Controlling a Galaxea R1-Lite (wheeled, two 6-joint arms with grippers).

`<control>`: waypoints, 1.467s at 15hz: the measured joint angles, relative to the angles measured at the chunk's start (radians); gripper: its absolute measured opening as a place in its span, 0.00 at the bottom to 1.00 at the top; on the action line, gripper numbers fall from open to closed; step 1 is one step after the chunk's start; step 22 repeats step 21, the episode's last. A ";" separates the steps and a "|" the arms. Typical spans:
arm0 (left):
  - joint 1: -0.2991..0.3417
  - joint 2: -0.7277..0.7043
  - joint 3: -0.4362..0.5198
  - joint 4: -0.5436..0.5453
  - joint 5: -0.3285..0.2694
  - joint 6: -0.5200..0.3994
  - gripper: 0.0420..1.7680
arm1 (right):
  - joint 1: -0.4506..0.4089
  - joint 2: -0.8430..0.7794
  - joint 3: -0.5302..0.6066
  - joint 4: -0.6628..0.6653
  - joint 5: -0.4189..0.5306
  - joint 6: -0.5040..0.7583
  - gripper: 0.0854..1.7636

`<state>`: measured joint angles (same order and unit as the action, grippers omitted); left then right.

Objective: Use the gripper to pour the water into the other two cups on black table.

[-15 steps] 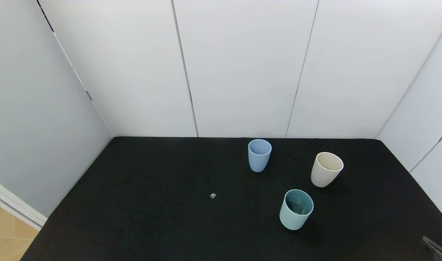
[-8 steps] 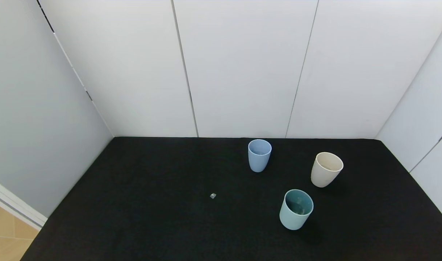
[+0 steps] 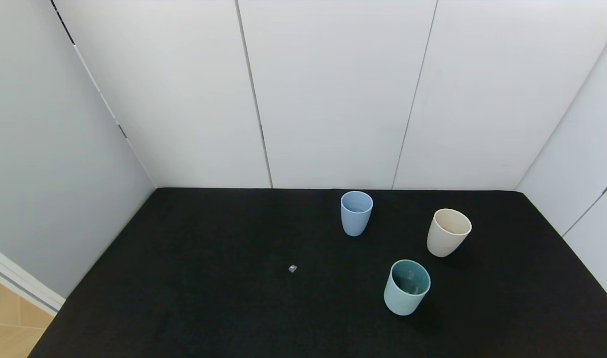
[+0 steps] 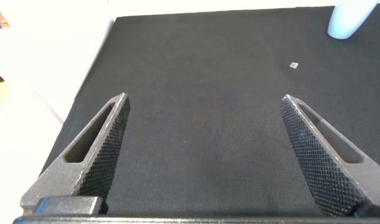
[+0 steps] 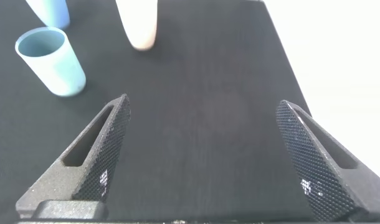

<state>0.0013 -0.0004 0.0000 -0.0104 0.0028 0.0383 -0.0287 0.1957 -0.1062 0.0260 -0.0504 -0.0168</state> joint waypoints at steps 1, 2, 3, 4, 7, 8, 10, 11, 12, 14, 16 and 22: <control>0.000 0.000 0.000 0.000 0.000 0.000 0.97 | 0.006 -0.039 0.007 0.003 -0.001 -0.002 0.96; 0.000 0.000 0.000 0.000 0.000 0.000 0.97 | 0.010 -0.081 0.013 0.015 -0.002 -0.008 0.96; 0.000 0.000 0.000 0.000 0.000 0.000 0.97 | 0.015 -0.121 0.025 0.030 -0.020 -0.019 0.96; 0.000 0.000 0.000 0.000 0.000 0.000 0.97 | 0.018 -0.147 0.037 0.032 -0.029 -0.020 0.96; 0.000 0.000 0.000 0.000 0.000 0.000 0.97 | 0.021 -0.185 0.052 0.013 -0.018 -0.011 0.96; 0.000 0.000 0.000 0.000 0.000 0.000 0.97 | 0.021 -0.190 0.055 0.013 -0.003 -0.010 0.96; 0.000 0.000 0.000 0.000 0.000 0.000 0.97 | 0.021 -0.195 0.066 0.006 0.034 -0.010 0.96; 0.000 0.000 0.000 0.000 0.000 0.000 0.97 | 0.021 -0.196 0.079 -0.001 0.044 -0.014 0.96; 0.000 0.000 0.000 0.000 0.000 0.000 0.97 | 0.021 -0.196 0.092 -0.021 0.050 -0.015 0.96; 0.000 0.000 0.000 0.000 0.000 0.000 0.97 | 0.021 -0.197 0.102 -0.026 0.052 -0.014 0.96; 0.000 0.000 0.000 0.000 0.000 0.000 0.97 | 0.021 -0.197 0.105 -0.026 0.053 -0.017 0.96; 0.000 0.000 0.000 0.000 0.000 0.000 0.97 | 0.021 -0.197 0.106 -0.021 0.055 -0.018 0.96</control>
